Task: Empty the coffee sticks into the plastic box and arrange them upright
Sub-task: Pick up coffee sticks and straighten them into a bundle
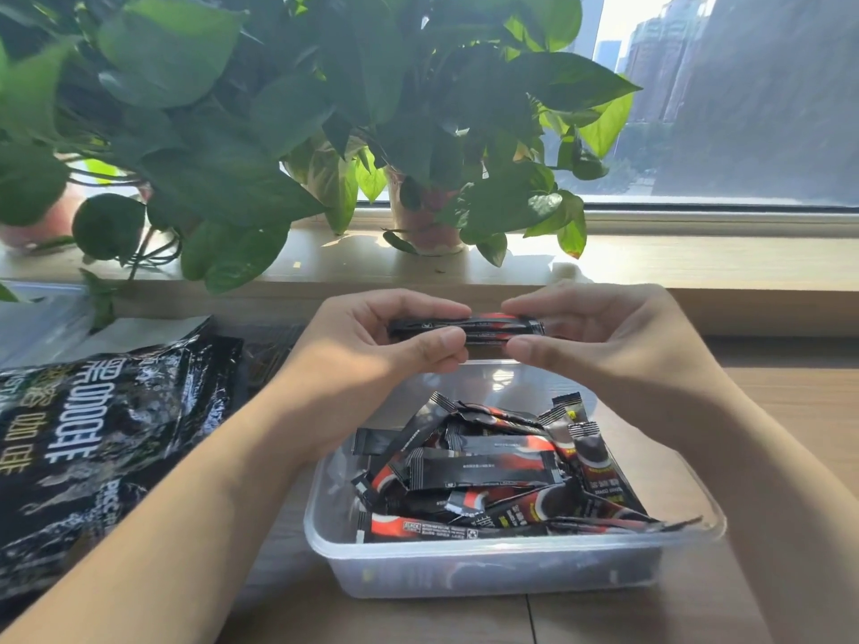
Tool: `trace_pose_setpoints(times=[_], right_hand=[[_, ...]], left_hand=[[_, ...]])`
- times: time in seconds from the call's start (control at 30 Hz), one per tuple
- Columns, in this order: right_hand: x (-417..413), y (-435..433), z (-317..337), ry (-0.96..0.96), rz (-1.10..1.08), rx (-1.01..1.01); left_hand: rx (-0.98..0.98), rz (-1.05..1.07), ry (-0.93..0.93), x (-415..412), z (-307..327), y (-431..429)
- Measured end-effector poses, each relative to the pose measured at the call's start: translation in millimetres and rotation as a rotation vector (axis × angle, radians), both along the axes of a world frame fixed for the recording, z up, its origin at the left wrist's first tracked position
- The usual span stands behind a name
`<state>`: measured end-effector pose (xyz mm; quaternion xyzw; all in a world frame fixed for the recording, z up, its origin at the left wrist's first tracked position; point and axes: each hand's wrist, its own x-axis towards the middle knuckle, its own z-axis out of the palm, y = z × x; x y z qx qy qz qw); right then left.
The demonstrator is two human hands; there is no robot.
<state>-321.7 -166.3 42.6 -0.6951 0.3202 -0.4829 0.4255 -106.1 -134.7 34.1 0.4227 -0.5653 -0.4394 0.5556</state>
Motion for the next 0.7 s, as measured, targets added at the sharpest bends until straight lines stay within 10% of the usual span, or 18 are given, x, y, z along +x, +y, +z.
trace_pose_setpoints(times=[0.43,0.7], right_hand=[[-4.4,1.3,5.8,0.064,-0.017,0.034],[-13.7,10.6,18.6,0.488,0.116,-0.013]], left_hand=[[-0.009,0.059,0.105,-1.5,0.3,0.5],[-0.057,0.150,0.192,1.3,-1.1,-5.5]])
